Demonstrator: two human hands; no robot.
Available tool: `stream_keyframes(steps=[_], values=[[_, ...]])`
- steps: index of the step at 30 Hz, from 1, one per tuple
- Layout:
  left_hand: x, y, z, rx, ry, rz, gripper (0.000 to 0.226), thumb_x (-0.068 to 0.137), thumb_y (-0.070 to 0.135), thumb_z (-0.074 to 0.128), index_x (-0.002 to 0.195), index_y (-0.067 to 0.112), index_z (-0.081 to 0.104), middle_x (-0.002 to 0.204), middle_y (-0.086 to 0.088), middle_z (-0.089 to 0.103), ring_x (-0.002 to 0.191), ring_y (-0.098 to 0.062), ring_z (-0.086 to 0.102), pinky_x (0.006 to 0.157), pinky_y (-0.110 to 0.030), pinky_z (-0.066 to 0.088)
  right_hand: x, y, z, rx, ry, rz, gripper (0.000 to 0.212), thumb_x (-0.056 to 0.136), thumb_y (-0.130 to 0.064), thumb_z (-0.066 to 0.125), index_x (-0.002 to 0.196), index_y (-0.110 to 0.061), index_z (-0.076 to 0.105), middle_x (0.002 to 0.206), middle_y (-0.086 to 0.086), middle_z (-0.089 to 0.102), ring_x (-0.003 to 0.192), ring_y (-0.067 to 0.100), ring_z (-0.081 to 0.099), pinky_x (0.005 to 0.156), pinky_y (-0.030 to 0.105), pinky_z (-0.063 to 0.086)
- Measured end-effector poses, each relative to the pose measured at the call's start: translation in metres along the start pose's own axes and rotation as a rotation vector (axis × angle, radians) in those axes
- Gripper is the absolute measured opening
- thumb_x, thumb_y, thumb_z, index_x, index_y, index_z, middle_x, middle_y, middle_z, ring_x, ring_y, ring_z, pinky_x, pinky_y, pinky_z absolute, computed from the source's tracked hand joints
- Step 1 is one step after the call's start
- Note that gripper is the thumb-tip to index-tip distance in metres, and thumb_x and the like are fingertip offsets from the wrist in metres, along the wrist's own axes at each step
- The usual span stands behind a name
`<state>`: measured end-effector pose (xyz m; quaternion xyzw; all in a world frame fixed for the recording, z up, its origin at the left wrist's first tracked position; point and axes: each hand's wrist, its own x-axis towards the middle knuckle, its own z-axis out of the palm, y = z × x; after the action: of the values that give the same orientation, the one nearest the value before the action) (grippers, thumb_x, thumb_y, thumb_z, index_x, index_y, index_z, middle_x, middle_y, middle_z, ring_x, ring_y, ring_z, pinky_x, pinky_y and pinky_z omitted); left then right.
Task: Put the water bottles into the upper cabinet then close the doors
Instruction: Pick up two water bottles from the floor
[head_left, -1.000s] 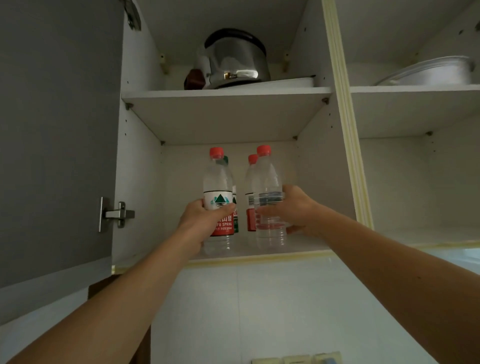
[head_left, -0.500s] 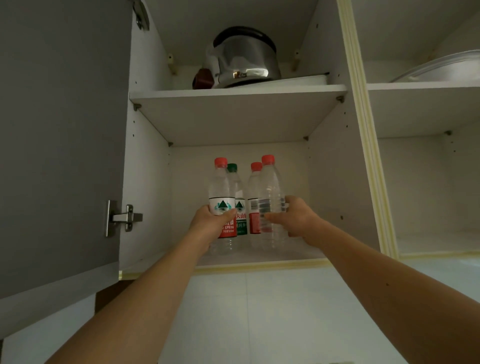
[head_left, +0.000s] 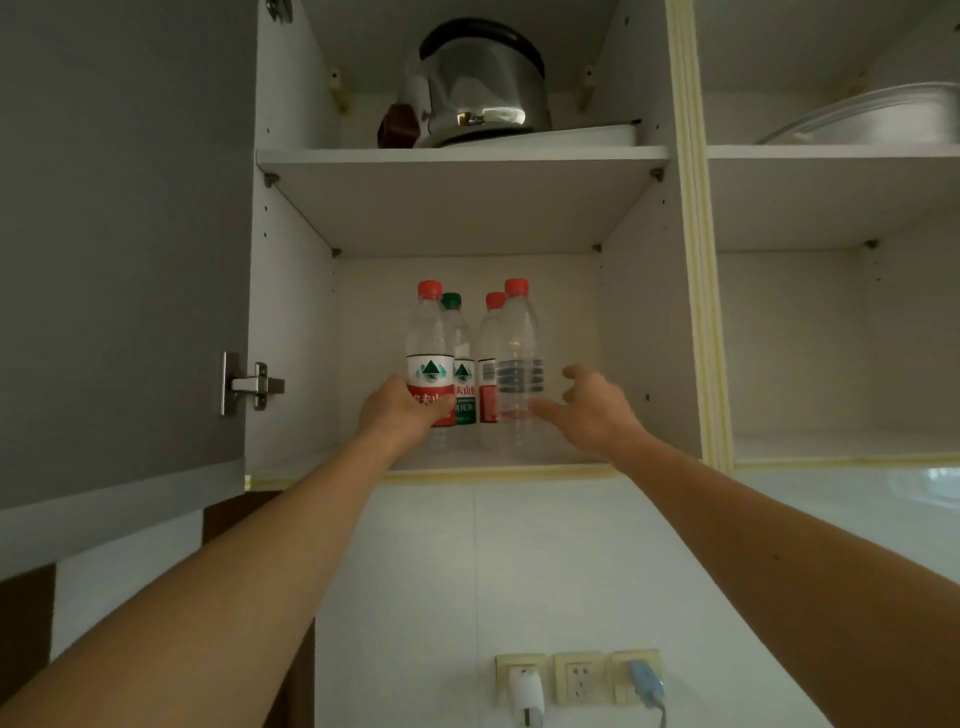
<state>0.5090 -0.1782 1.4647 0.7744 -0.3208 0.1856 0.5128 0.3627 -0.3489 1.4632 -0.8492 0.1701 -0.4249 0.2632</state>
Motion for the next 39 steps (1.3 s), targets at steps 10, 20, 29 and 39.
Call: stream_keyframes(steps=[10, 20, 29, 39], values=[[-0.141, 0.087, 0.012, -0.101, 0.149, 0.233, 0.033, 0.098, 0.042, 0.060, 0.102, 0.010, 0.067, 0.093, 0.001, 0.068, 0.085, -0.018, 0.063, 0.071, -0.030, 0.049, -0.132, 0.029, -0.090, -0.134, 0.146, -0.317, 0.021, 0.097, -0.032, 0.057, 0.105, -0.017, 0.068, 0.100, -0.001, 0.064, 0.093, 0.019, 0.060, 0.078, 0.030, 0.046], [-0.318, 0.108, 0.097, -0.197, -0.258, 0.185, 0.037, 0.102, 0.039, 0.051, 0.084, 0.011, 0.068, 0.065, -0.001, 0.070, 0.046, -0.011, 0.057, 0.048, -0.022, 0.048, -0.305, 0.112, -0.142, -0.036, -0.060, -0.042, 0.036, 0.099, -0.036, 0.047, 0.091, -0.006, 0.065, 0.083, 0.009, 0.069, 0.074, 0.027, 0.064, 0.069, 0.049, 0.056], [-0.474, 0.035, 0.178, -0.333, -0.687, -0.014, 0.033, 0.104, 0.036, 0.049, 0.085, 0.016, 0.068, 0.064, 0.001, 0.070, 0.050, -0.015, 0.060, 0.050, -0.029, 0.049, -0.489, 0.206, -0.158, -0.099, -0.108, 0.344, 0.031, 0.103, -0.035, 0.048, 0.083, -0.018, 0.064, 0.073, 0.002, 0.070, 0.053, 0.009, 0.065, 0.056, 0.034, 0.052], [-0.699, -0.109, 0.238, -0.232, -1.095, -0.359, 0.032, 0.105, 0.029, 0.050, 0.084, 0.014, 0.068, 0.063, 0.003, 0.067, 0.050, -0.011, 0.063, 0.050, -0.025, 0.050, -0.724, 0.317, -0.085, -0.077, -0.323, 0.844, 0.034, 0.101, -0.036, 0.046, 0.085, -0.012, 0.063, 0.075, 0.005, 0.069, 0.060, 0.019, 0.066, 0.059, 0.041, 0.056]])
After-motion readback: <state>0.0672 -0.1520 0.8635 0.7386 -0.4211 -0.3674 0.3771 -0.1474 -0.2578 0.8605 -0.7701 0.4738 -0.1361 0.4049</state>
